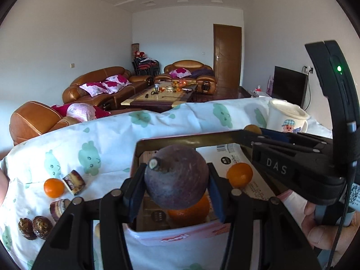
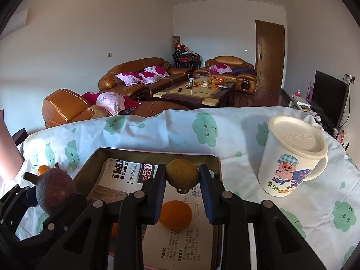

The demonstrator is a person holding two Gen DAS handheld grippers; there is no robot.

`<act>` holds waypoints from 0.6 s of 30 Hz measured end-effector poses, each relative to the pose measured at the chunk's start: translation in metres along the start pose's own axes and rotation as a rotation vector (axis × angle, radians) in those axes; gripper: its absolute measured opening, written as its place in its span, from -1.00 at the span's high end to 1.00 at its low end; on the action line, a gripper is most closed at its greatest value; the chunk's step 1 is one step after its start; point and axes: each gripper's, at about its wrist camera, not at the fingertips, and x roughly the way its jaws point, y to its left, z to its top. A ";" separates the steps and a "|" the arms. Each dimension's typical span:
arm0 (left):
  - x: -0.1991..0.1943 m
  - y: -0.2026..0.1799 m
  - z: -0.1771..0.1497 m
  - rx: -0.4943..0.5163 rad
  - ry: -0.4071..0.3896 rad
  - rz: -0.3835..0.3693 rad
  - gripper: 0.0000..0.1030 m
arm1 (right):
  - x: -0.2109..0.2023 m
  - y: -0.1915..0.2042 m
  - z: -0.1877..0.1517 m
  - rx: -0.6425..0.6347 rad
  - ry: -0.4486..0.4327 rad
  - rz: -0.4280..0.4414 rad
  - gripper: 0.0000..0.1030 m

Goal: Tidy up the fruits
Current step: 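Carry both fruits over the pink tin and open both grippers to drop them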

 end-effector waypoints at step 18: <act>0.000 -0.012 0.005 -0.017 -0.018 0.108 -0.72 | 0.031 -0.013 -0.006 0.119 0.115 0.198 0.09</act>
